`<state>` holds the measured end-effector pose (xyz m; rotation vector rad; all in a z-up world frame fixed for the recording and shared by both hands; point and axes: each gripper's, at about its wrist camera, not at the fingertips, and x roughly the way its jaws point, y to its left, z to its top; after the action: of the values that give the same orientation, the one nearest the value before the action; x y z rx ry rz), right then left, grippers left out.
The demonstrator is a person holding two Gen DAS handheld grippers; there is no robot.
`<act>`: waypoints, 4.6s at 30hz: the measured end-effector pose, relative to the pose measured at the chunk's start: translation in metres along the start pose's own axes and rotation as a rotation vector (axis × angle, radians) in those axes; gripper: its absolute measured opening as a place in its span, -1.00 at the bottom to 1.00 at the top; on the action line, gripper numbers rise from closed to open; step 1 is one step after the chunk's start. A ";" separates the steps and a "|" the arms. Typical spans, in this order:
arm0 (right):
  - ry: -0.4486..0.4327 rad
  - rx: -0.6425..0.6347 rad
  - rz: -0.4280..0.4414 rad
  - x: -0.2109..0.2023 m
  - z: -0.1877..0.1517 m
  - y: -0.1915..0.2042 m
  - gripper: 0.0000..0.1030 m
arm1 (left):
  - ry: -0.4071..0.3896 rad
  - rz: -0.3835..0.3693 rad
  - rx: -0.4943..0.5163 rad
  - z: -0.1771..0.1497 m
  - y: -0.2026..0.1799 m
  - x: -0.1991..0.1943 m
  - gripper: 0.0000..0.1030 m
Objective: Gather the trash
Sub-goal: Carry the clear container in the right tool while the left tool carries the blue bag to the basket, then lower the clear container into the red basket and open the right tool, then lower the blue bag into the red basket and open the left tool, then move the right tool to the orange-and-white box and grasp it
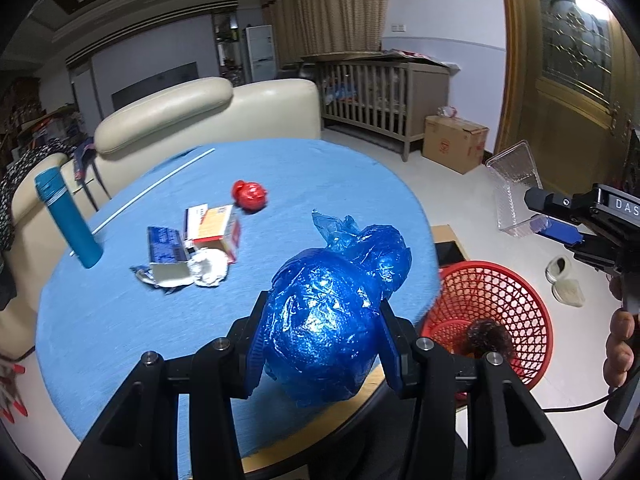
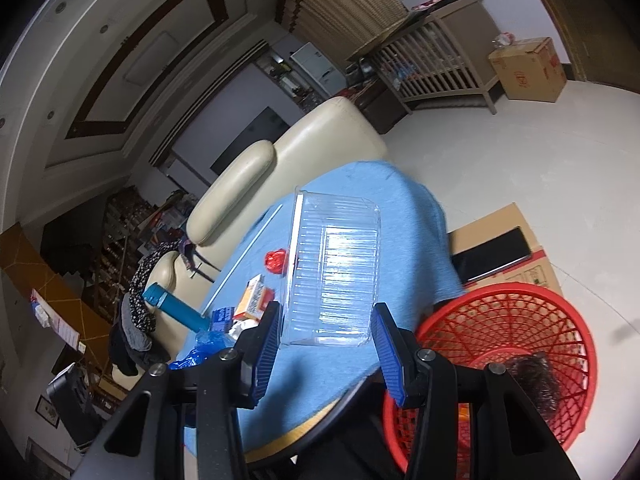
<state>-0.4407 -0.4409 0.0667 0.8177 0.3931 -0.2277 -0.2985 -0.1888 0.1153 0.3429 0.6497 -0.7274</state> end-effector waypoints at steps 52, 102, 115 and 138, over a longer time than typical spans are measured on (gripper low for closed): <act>0.235 0.079 -0.257 -0.001 -0.059 -0.127 0.01 | 0.083 -0.188 0.230 0.012 -0.116 0.038 -0.04; -0.122 0.209 -0.177 -0.067 -0.013 -0.117 0.47 | 0.158 -0.181 0.140 0.013 -0.077 0.058 0.40; 0.077 -0.040 -0.055 0.012 -0.024 0.000 0.47 | 0.071 0.054 -0.277 -0.019 0.093 0.028 0.40; 0.420 -0.304 -0.091 0.164 -0.085 0.113 0.47 | 0.093 0.239 -0.538 -0.094 0.212 0.044 0.40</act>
<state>-0.2750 -0.3104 0.0197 0.5440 0.8395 -0.0752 -0.1641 -0.0147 0.0299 -0.0443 0.8472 -0.2905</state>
